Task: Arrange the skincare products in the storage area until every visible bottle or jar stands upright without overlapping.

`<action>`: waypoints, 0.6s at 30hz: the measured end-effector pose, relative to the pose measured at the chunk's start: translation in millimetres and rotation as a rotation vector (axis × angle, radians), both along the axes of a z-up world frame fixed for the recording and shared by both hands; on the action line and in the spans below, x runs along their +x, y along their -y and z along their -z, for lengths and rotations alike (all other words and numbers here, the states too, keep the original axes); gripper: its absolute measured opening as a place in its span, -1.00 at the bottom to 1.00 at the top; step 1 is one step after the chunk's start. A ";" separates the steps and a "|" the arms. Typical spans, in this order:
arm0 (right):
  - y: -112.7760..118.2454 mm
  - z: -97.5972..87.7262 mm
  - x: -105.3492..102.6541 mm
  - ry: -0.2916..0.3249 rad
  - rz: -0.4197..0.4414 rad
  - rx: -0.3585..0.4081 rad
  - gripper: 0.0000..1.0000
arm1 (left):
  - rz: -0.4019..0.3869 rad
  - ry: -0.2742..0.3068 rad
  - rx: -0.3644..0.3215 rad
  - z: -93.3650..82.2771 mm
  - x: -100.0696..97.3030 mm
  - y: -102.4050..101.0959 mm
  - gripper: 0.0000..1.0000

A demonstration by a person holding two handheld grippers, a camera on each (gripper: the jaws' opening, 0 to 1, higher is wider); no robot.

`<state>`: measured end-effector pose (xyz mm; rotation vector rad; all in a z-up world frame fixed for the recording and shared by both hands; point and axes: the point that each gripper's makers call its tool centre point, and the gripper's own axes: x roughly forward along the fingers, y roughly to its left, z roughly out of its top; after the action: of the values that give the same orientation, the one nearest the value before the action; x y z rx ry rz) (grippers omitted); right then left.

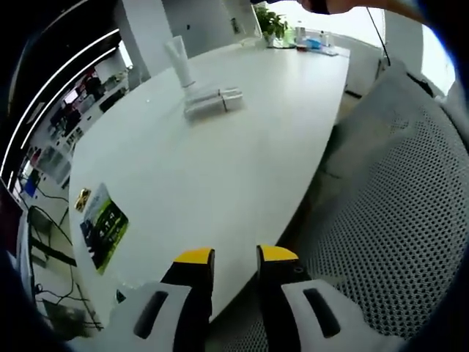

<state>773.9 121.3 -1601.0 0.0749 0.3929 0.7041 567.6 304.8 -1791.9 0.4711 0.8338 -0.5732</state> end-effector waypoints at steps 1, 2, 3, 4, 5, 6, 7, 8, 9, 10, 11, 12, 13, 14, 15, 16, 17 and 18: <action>1.2 0.5 3.5 0.003 0.006 -0.004 -0.44 | 0.002 -0.003 0.001 0.7 -0.5 0.1 -0.62; 2.9 0.9 8.0 0.006 0.011 -0.004 -0.44 | 0.002 -0.011 0.003 2.0 -1.4 -0.1 -0.62; 4.3 1.0 11.3 0.007 0.017 -0.001 -0.44 | 0.002 -0.015 0.005 2.8 -1.9 -0.5 -0.63; 5.4 1.3 13.9 0.008 0.020 -0.001 -0.44 | 0.002 -0.017 0.006 3.2 -2.1 -0.7 -0.63; 7.2 1.7 18.0 0.011 0.025 -0.001 -0.44 | 0.002 -0.020 0.006 3.6 -2.4 -0.5 -0.63; 8.3 2.3 20.7 0.014 0.027 -0.003 -0.44 | 0.003 -0.023 0.006 4.2 -2.8 -0.3 -0.63; 9.9 3.7 24.7 0.016 0.030 -0.005 -0.44 | 0.005 -0.026 0.009 5.0 -3.4 -0.4 -0.64; 10.9 5.1 27.6 0.016 0.032 -0.007 -0.44 | 0.006 -0.027 0.010 5.6 -3.4 -0.5 -0.64; 12.2 7.7 31.8 0.018 0.034 -0.011 -0.44 | 0.009 -0.030 0.010 6.2 -3.9 0.0 -0.65; 13.0 9.5 34.7 0.019 0.035 -0.015 -0.44 | 0.010 -0.033 0.010 6.5 -4.3 0.3 -0.66; 14.2 12.8 39.1 0.019 0.038 -0.019 -0.44 | 0.011 -0.040 0.014 7.5 -5.2 0.0 -0.66; 15.0 15.0 42.3 0.020 0.041 -0.022 -0.44 | 0.011 -0.041 0.014 8.0 -5.2 -0.2 -0.66; 16.1 18.3 46.9 0.024 0.045 -0.026 -0.44 | 0.011 -0.046 0.014 8.7 -5.7 -0.3 -0.66; 16.7 20.9 50.5 0.024 0.048 -0.029 -0.44 | 0.011 -0.048 0.014 9.2 -6.0 -0.2 -0.66; 17.2 23.4 53.7 0.025 0.051 -0.032 -0.44 | 0.013 -0.052 0.016 10.0 -6.6 -0.4 -0.67; 17.4 25.7 56.5 0.025 0.051 -0.035 -0.44 | 0.014 -0.055 0.017 10.6 -7.1 -0.5 -0.67; 17.9 29.8 61.6 0.023 0.053 -0.040 -0.44 | 0.014 -0.062 0.018 11.8 -8.0 -0.5 -0.68; 18.3 32.4 64.9 0.022 0.054 -0.042 -0.44 | 0.016 -0.067 0.021 12.6 -8.6 -0.7 -0.68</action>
<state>838.8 103.1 -1633.4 0.0382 0.3830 0.6426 558.9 305.5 -1804.5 0.4799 0.9011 -0.5979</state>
